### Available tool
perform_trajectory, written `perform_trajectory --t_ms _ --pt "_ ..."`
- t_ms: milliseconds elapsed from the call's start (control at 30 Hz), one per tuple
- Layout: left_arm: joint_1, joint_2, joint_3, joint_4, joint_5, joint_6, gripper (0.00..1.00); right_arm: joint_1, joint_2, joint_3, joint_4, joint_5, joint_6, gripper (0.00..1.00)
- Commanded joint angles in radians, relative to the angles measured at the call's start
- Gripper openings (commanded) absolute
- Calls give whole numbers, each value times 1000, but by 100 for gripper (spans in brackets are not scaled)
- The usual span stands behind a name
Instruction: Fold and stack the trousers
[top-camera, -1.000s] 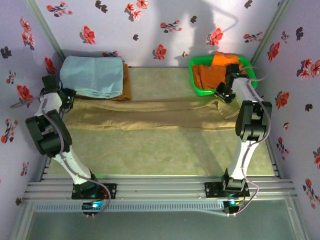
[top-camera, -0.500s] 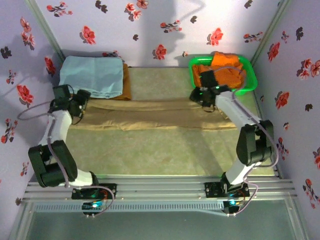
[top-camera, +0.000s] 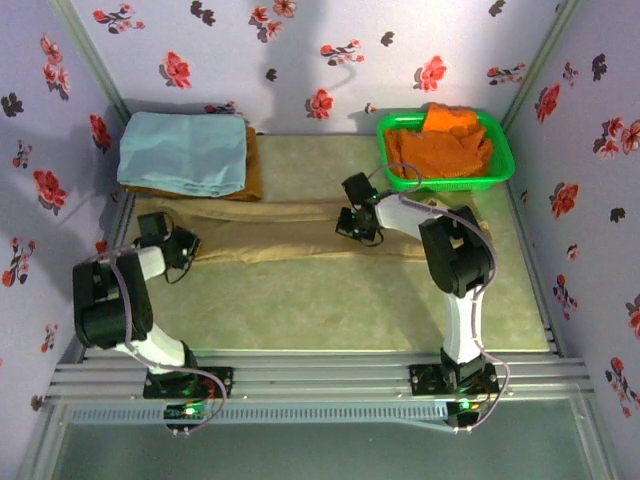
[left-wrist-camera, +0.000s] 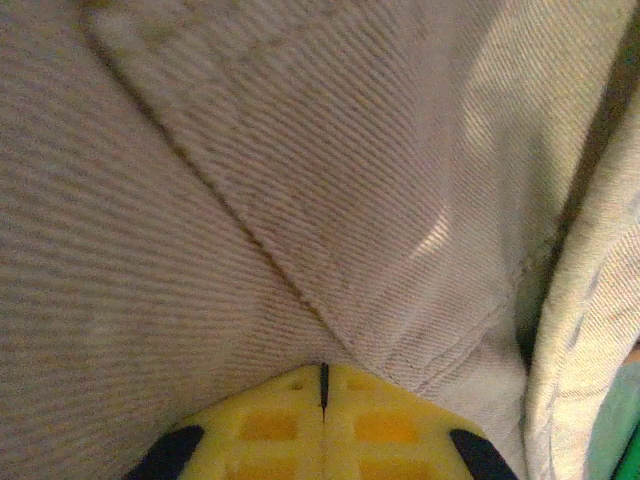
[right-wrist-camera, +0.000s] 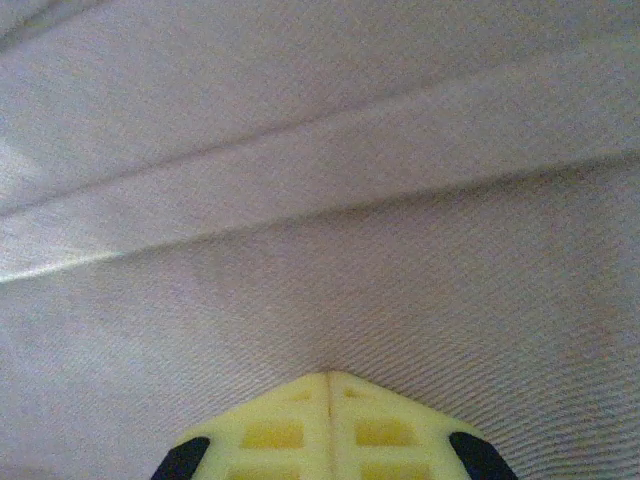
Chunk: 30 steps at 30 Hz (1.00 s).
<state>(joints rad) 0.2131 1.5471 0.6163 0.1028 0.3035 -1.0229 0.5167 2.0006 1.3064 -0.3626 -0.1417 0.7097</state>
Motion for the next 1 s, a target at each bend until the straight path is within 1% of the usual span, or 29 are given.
perform_trajectory --t_ms 0,67,200,267,333,367,433,500,567,600,667,700,733,767,800,833,867,967 --pt "37 -95 -117 -50 -21 -29 0 6 -54 -137 -21 -32 16 0" --pt "38 -213 -200 -95 -42 -26 0 12 -108 -217 20 -50 23 0" --pt "55 -505 -287 -348 -96 -25 0 27 -209 -349 76 -91 65 0" --pt "91 -662 -299 -481 -100 -5 0 44 -270 -427 128 -129 113 0" --pt "144 -776 -299 -580 -81 18 0 64 -331 -475 161 -162 161 0" --pt "172 -815 -295 -612 -66 33 0 70 -367 -492 170 -166 189 0" --pt "220 -847 -276 -662 -47 56 0 77 -435 -489 158 -159 214 0" --pt "265 -845 -251 -673 -23 60 0 71 -497 -439 66 -124 185 2" --pt "274 -824 -212 -630 18 42 0 50 -563 -347 -82 -40 108 6" --pt "269 -809 -190 -617 35 30 0 27 -587 -308 -159 12 85 10" --pt "227 -782 -144 -589 43 -1 0 -62 -644 -263 -269 96 41 26" --pt "197 -776 -129 -573 35 -12 0 -121 -669 -265 -288 100 37 30" --pt "155 -766 -114 -551 15 -21 0 -202 -693 -280 -290 77 41 34" --pt "110 -755 -99 -531 -13 -26 0 -290 -723 -309 -280 42 50 36" --pt "69 -740 -89 -510 -39 -28 0 -357 -742 -334 -264 10 62 36" --pt "32 -719 -82 -480 -59 -26 0 -447 -762 -366 -241 -23 74 36" --pt "9 -687 -82 -444 -66 -28 0 -515 -773 -390 -221 -49 86 36" --pt "-4 -566 -103 -297 -44 -42 0 -662 -753 -441 -152 -136 134 38"
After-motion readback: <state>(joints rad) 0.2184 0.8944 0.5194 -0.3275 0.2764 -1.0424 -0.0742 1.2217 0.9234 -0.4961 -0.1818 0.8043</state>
